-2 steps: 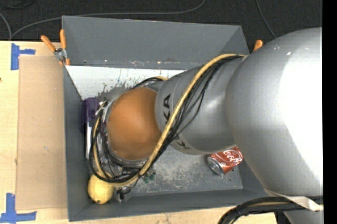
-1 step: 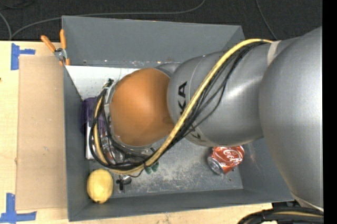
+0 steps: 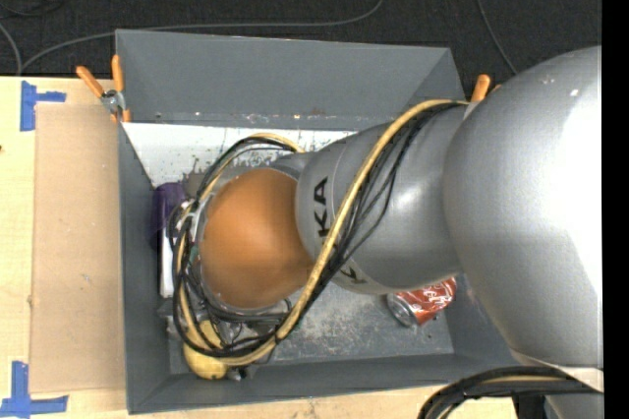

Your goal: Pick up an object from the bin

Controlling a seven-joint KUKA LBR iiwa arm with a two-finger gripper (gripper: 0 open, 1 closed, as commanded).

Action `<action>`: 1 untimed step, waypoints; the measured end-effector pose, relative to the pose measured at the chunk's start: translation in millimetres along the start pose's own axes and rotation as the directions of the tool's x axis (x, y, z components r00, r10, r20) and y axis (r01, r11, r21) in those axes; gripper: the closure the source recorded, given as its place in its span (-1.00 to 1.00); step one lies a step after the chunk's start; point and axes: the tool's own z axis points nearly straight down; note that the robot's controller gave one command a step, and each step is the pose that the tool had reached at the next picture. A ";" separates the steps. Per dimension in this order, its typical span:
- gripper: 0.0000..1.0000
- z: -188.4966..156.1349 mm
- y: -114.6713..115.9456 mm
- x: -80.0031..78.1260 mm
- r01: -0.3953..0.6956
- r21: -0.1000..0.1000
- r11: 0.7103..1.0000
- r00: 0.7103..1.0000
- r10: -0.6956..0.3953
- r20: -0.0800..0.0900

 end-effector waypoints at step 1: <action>-1.00 27.7 -11.5 -3.6 0.100 0.006 0.995 0.995 -0.100 0.012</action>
Offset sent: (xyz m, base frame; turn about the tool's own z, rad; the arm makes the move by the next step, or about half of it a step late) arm 0.0346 -0.0004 -0.0284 0.1038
